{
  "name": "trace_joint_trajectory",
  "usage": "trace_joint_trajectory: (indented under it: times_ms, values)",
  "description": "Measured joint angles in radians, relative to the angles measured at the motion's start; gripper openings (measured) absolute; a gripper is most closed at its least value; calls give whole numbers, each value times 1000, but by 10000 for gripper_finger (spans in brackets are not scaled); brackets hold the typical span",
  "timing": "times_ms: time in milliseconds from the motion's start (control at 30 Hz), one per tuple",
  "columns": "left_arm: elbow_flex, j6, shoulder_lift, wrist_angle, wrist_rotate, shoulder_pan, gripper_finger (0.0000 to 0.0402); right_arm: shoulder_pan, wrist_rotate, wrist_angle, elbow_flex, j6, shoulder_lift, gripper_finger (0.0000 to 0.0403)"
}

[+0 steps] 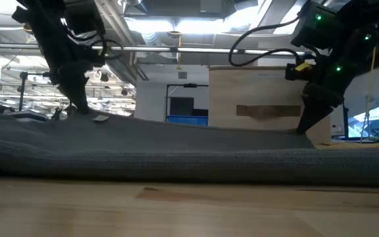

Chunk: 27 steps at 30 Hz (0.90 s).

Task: Fold towel
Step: Fold the gray towel

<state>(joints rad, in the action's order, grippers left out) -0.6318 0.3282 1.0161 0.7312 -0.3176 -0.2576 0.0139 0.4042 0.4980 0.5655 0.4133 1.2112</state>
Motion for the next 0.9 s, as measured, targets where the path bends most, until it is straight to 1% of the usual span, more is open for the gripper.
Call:
trace_joint_trajectory:
  times_ms: [167,267,400,567,667,767,833,900]
  values:
    - [56,-4,36,-69,1,0,5,0,8,-3,-6,-2,20,3]
    - [68,1,46,-98,-22,1,10,0,27,-16,-9,-2,32,4]
    - [68,1,46,-95,-81,1,21,-1,77,-43,-10,-3,56,13]
    - [68,10,46,-95,-87,1,25,0,87,-56,-10,-3,99,15]
    - [68,7,46,-96,-87,1,30,-1,120,-85,-10,5,117,17]
    - [68,10,46,-97,-89,1,56,0,136,-109,-9,4,117,35]
    - [67,23,46,-95,-89,1,84,0,136,-87,2,1,117,61]
    - [47,19,46,-66,-88,1,114,0,134,-20,32,-8,106,91]
